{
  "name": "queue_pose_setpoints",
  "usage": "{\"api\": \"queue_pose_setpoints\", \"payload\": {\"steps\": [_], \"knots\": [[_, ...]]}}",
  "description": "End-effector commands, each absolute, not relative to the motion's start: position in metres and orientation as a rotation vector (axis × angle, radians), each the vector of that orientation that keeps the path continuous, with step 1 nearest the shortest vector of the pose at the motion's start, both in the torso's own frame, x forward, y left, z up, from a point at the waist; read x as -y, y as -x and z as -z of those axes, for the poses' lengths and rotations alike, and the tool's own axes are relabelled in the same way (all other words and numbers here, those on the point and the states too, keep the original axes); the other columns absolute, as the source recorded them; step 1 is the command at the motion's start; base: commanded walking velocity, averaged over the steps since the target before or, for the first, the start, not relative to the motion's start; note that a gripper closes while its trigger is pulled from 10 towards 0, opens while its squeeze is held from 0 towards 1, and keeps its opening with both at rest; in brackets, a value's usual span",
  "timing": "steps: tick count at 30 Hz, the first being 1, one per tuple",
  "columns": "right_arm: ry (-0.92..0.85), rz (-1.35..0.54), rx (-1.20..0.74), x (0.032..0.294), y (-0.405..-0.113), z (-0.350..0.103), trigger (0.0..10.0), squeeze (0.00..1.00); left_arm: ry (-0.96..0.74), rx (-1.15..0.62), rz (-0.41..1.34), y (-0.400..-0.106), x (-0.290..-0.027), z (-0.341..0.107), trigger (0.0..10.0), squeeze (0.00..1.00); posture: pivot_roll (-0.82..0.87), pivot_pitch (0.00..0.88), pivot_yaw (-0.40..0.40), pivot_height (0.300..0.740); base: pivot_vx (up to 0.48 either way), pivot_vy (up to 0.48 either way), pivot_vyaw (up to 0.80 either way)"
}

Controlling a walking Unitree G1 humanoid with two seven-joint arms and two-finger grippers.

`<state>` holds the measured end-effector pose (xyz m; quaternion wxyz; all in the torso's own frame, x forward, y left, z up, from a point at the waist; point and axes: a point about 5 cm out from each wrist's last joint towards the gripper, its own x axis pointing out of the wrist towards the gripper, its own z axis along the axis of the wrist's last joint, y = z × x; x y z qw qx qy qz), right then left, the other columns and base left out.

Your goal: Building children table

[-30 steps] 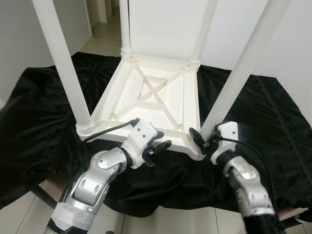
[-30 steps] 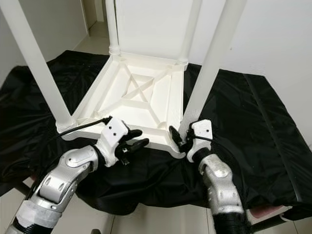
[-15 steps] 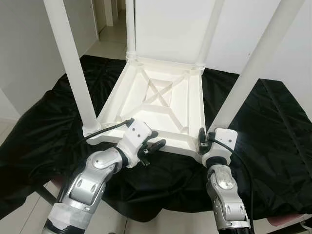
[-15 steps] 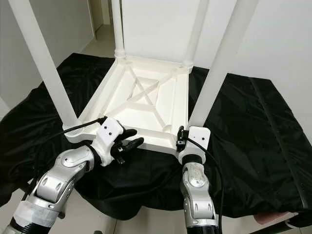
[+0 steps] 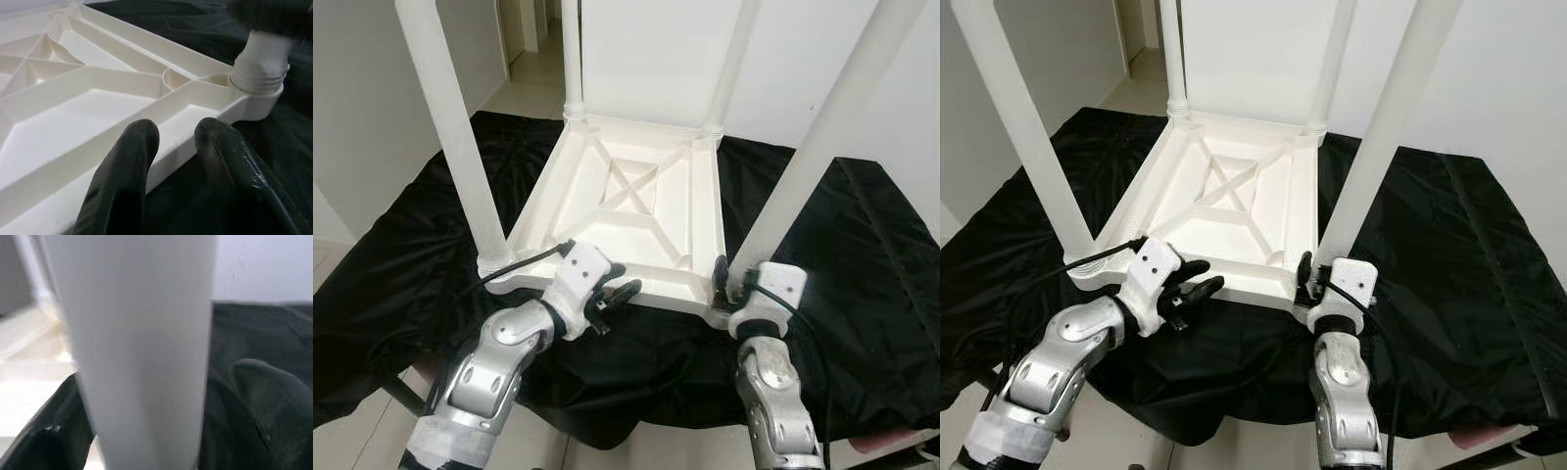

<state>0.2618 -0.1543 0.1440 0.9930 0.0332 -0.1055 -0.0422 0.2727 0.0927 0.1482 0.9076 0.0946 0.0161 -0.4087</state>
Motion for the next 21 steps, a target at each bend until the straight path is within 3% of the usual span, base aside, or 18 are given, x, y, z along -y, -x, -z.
{"api": "queue_pose_setpoints", "payload": {"steps": [1, 2, 13, 21], "knots": [[-0.084, 0.046, 0.225, 0.155, -0.259, -0.146, 10.0, 1.00, -0.217, -0.009, 0.788, -0.272, -0.097, -0.150, 10.0, 0.00, 0.05, 0.000, -0.060, 0.740, 0.000, 0.000, 0.00], [-0.087, 0.015, 0.225, 0.157, -0.258, -0.146, 10.0, 0.00, -0.225, -0.007, 0.791, -0.271, -0.099, -0.150, 10.0, 0.00, 0.05, 0.000, -0.066, 0.740, 0.000, 0.000, 0.00], [0.024, -0.312, 0.188, 0.179, -0.260, -0.142, 10.0, 0.00, -0.201, -0.006, 0.827, -0.269, -0.102, -0.152, 10.0, 0.00, 0.05, 0.000, -0.070, 0.740, 0.000, 0.000, 0.00], [0.073, -0.531, 0.127, 0.187, -0.269, -0.138, 10.0, 0.00, -0.200, 0.012, 0.875, -0.267, -0.089, -0.153, 10.0, 0.00, 0.05, 0.000, -0.063, 0.740, 0.000, 0.000, 0.00]]}}
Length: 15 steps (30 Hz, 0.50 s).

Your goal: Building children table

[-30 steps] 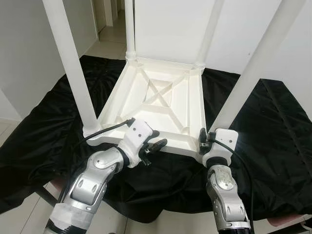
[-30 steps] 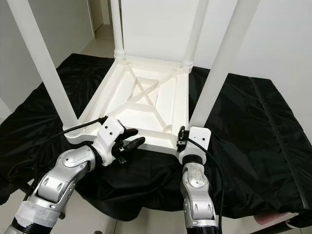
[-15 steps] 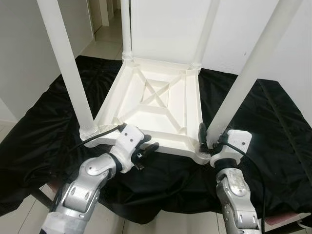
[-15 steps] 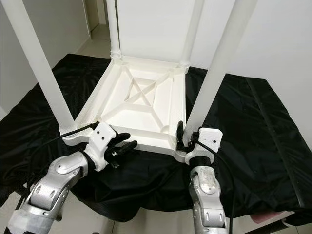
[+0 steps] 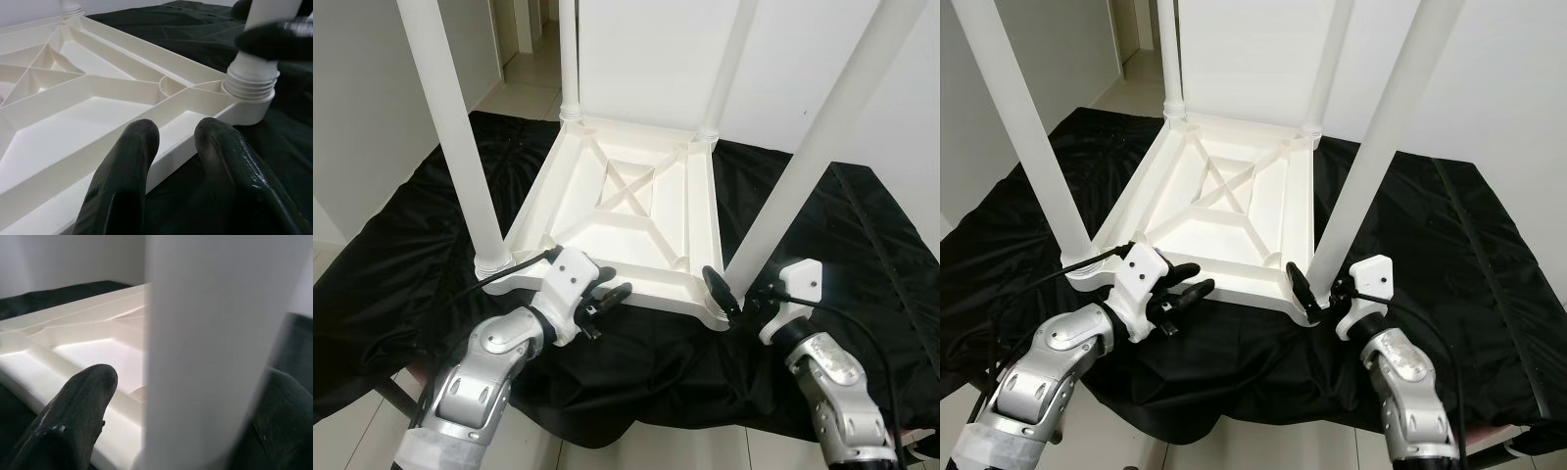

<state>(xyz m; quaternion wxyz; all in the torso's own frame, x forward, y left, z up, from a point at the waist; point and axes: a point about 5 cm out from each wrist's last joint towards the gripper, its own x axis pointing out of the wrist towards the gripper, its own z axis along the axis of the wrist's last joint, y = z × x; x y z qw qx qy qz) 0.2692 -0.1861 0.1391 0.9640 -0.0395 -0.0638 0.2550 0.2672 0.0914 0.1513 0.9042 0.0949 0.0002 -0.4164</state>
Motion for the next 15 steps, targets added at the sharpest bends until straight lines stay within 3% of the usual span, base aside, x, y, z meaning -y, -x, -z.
{"api": "queue_pose_setpoints", "payload": {"steps": [1, 6, 7, 8, 9, 15], "knots": [[0.084, -0.561, 0.114, 0.187, -0.271, -0.137, 10.0, 0.00, -0.206, 0.013, 0.879, -0.268, -0.088, -0.153, 10.0, 0.00, 0.05, 0.000, -0.061, 0.740, 0.000, 0.000, 0.00], [0.100, -0.642, 0.073, 0.189, -0.281, -0.133, 10.0, 0.00, -0.222, 0.025, 0.887, -0.273, -0.087, -0.156, 10.0, 0.00, 0.06, 0.000, -0.054, 0.740, 0.000, 0.000, 0.00], [0.097, -0.654, 0.064, 0.190, -0.284, -0.132, 6.0, 0.00, -0.228, 0.030, 0.892, -0.274, -0.087, -0.157, 10.0, 0.00, 0.06, 0.000, -0.053, 0.740, 0.000, 0.000, 0.00], [0.102, -0.662, 0.059, 0.191, -0.286, -0.131, 4.0, 0.00, -0.239, 0.036, 0.893, -0.275, -0.087, -0.157, 10.0, 0.00, 0.06, 0.000, -0.054, 0.740, 0.000, 0.000, 0.00], [0.103, -0.667, 0.056, 0.192, -0.288, -0.130, 0.0, 0.00, -0.241, 0.038, 0.891, -0.277, -0.087, -0.158, 10.0, 0.00, 0.06, 0.000, -0.057, 0.740, 0.000, 0.000, 0.00], [0.095, -0.667, 0.045, 0.198, -0.288, -0.127, 0.0, 0.00, -0.240, 0.047, 0.872, -0.280, -0.087, -0.159, 10.0, 0.00, 0.06, 0.000, -0.066, 0.740, 0.000, 0.000, 0.00]]}}
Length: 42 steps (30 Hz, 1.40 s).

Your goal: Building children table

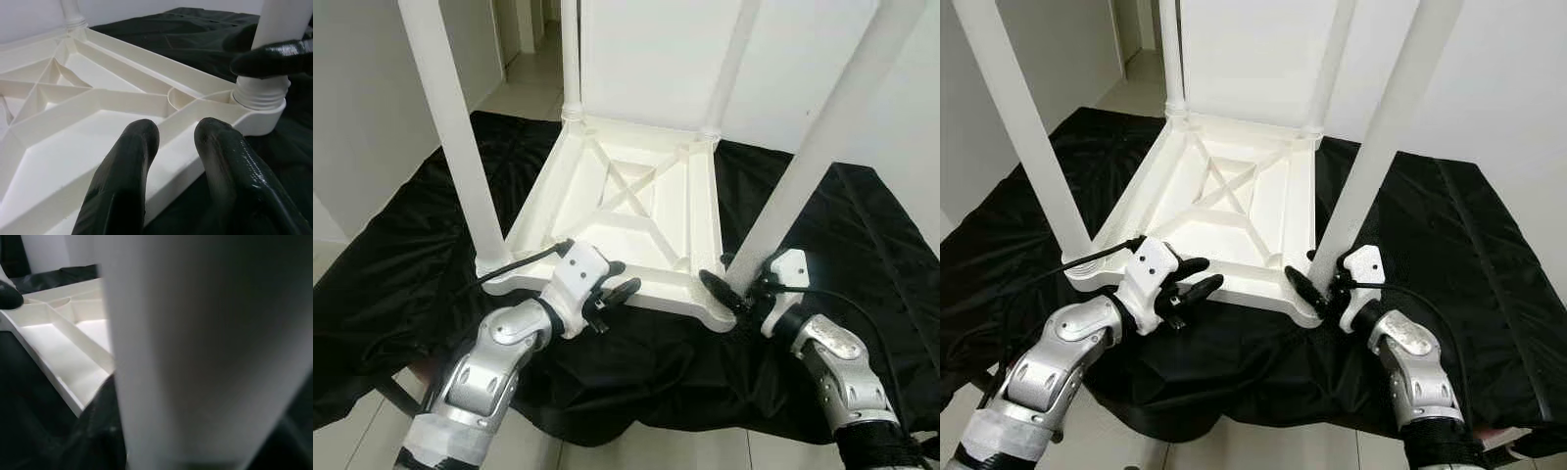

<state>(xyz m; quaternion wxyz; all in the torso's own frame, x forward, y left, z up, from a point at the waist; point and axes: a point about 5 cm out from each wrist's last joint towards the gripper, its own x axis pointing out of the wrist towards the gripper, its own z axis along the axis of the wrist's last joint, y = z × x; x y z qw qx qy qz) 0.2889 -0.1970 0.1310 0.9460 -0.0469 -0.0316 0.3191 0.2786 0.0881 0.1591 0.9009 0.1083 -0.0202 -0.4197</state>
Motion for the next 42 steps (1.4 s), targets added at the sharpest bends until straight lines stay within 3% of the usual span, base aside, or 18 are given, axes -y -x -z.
{"api": "queue_pose_setpoints", "payload": {"steps": [1, 4, 5, 6, 18, 19, 21, 27, 32, 38, 39, 40, 41, 42], "knots": [[0.087, -0.664, 0.038, 0.200, -0.286, -0.124, 0.0, 0.00, -0.238, 0.054, 0.854, -0.283, -0.087, -0.160, 10.0, 0.00, 0.06, 0.000, -0.073, 0.740, 0.000, 0.000, 0.00], [0.087, -0.662, 0.036, 0.201, -0.285, -0.123, 0.0, 0.00, -0.241, 0.056, 0.846, -0.284, -0.088, -0.160, 10.0, 0.00, 0.06, 0.000, -0.078, 0.740, 0.000, 0.000, 0.00], [0.092, -0.645, 0.034, 0.203, -0.285, -0.122, 4.3, 0.00, -0.237, 0.059, 0.840, -0.285, -0.088, -0.161, 10.0, 0.00, 0.06, 0.000, -0.078, 0.740, 0.000, 0.000, 0.00], [0.079, -0.621, 0.034, 0.203, -0.284, -0.121, 10.0, 0.00, -0.232, 0.062, 0.833, -0.286, -0.088, -0.162, 10.0, 0.00, 0.06, 0.000, -0.081, 0.740, 0.000, 0.000, 0.00], [0.099, -0.367, 0.066, 0.198, -0.286, -0.122, 10.0, 0.00, -0.247, 0.072, 0.761, -0.293, -0.099, -0.166, 10.0, 0.00, 0.04, 0.000, -0.062, 0.740, 0.000, 0.000, 0.00], [0.093, -0.235, 0.098, 0.200, -0.283, -0.127, 10.0, 0.00, -0.244, 0.075, 0.706, -0.296, -0.108, -0.169, 10.0, 0.00, 0.04, 0.000, -0.070, 0.740, 0.000, 0.000, 0.00], [0.093, -0.161, 0.104, 0.202, -0.282, -0.128, 10.0, 0.00, -0.249, 0.072, 0.674, -0.298, -0.113, -0.170, 10.0, 0.00, 0.03, 0.000, -0.063, 0.740, 0.000, 0.000, 0.00], [0.095, -0.036, 0.140, 0.204, -0.280, -0.136, 10.0, 0.00, -0.260, 0.083, 0.626, -0.301, -0.120, -0.174, 10.0, 0.00, 0.03, 0.000, -0.067, 0.740, 0.000, 0.000, 0.00], [0.026, 0.117, 0.153, 0.193, -0.282, -0.134, 10.0, 0.00, -0.234, 0.093, 0.577, -0.308, -0.125, -0.178, 10.0, 0.00, 0.03, 0.000, -0.062, 0.740, 0.000, 0.000, 0.00], [-0.037, 0.174, 0.083, 0.184, -0.278, -0.121, 10.0, 0.00, -0.194, 0.092, 0.572, -0.307, -0.121, -0.176, 10.0, 0.00, 0.03, 0.000, -0.069, 0.740, 0.000, 0.000, 0.00], [-0.030, 0.143, 0.077, 0.182, -0.277, -0.121, 10.0, 0.19, -0.212, 0.083, 0.577, -0.306, -0.120, -0.174, 10.0, 0.00, 0.03, 0.000, -0.070, 0.740, 0.000, 0.000, 0.00], [-0.030, 0.143, 0.077, 0.182, -0.277, -0.121, 10.0, 0.19, -0.212, 0.083, 0.577, -0.306, -0.120, -0.174, 10.0, 0.00, 0.03, 0.000, -0.070, 0.740, 0.000, 0.000, 0.00], [-0.033, 0.123, 0.082, 0.182, -0.275, -0.121, 10.0, 1.00, -0.223, 0.076, 0.582, -0.304, -0.119, -0.171, 10.0, 0.00, 0.03, 0.000, -0.070, 0.740, 0.000, 0.000, 0.00], [-0.025, 0.104, 0.085, 0.182, -0.274, -0.122, 10.0, 1.00, -0.223, 0.070, 0.591, -0.303, -0.118, -0.170, 10.0, 0.00, 0.03, 0.000, -0.068, 0.740, 0.000, 0.000, 0.00]]}}
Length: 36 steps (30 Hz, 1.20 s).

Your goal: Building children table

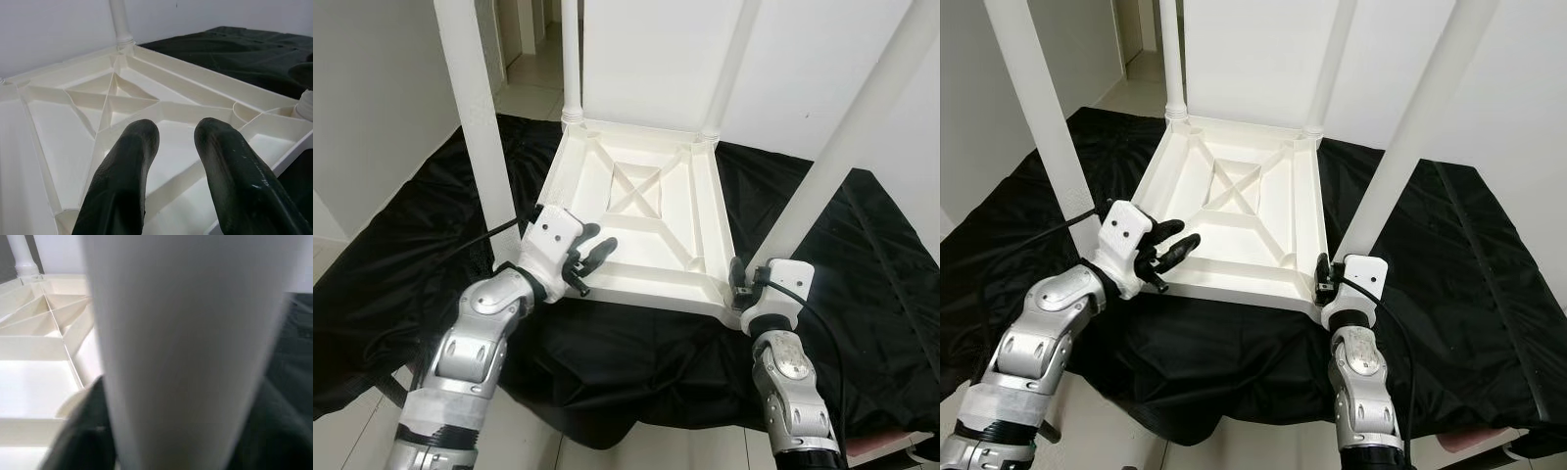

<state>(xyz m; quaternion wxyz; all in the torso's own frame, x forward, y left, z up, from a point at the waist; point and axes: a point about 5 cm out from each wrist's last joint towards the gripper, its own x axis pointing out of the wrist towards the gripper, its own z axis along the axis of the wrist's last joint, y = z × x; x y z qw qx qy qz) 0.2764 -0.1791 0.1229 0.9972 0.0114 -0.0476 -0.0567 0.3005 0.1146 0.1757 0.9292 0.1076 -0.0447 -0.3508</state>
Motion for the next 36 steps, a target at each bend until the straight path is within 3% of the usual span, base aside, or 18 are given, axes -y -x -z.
{"api": "queue_pose_setpoints", "payload": {"steps": [1, 6, 7, 18, 22, 27, 30, 35, 36], "knots": [[-0.015, 0.081, 0.092, 0.182, -0.273, -0.123, 10.0, 1.00, -0.221, 0.065, 0.601, -0.301, -0.117, -0.169, 10.0, 0.00, 0.04, 0.000, -0.062, 0.740, 0.000, 0.000, 0.00], [0.017, 0.038, 0.100, 0.181, -0.273, -0.124, 10.0, 1.00, -0.229, 0.056, 0.631, -0.298, -0.114, -0.168, 10.0, 0.00, 0.04, 0.000, -0.055, 0.740, 0.000, 0.000, 0.00], [0.018, 0.005, 0.102, 0.179, -0.272, -0.125, 10.0, 0.00, -0.235, 0.048, 0.657, -0.295, -0.111, -0.166, 10.0, 0.00, 0.04, 0.000, -0.057, 0.740, 0.000, 0.000, 0.00], [0.052, -0.291, 0.124, 0.162, -0.273, -0.129, 10.0, 0.00, -0.241, 0.035, 0.872, -0.281, -0.085, -0.159, 10.0, 0.00, 0.04, 0.024, -0.045, 0.740, 0.000, 0.000, 0.00], [0.133, -0.470, 0.111, 0.171, -0.281, -0.135, 10.0, 0.00, -0.230, 0.062, 0.955, -0.278, -0.078, -0.166, 10.0, 0.00, 0.04, 0.045, -0.028, 0.740, 0.000, 0.000, 0.00], [0.140, -0.533, 0.080, 0.180, -0.283, -0.133, 10.0, 0.00, -0.226, 0.062, 0.955, -0.279, -0.077, -0.167, 10.0, 0.00, 0.04, 0.047, -0.030, 0.740, 0.000, 0.000, 0.00], [0.188, -0.637, 0.029, 0.184, -0.283, -0.128, 10.0, 0.00, -0.092, -0.001, 0.944, -0.283, -0.074, -0.167, 10.0, 0.00, 0.03, 0.050, -0.029, 0.740, 0.000, 0.000, 0.00], [0.191, -0.705, 0.002, 0.188, -0.288, -0.126, 10.0, 0.00, -0.103, -0.042, 0.969, -0.284, -0.070, -0.159, 10.0, 0.00, 0.02, 0.037, -0.029, 0.740, 0.000, 0.000, 0.00], [0.197, -0.715, -0.005, 0.190, -0.291, -0.126, 4.2, 0.00, -0.118, -0.042, 0.985, -0.283, -0.066, -0.157, 10.0, 0.00, 0.02, 0.028, -0.028, 0.740, 0.000, 0.000, 0.00]]}}
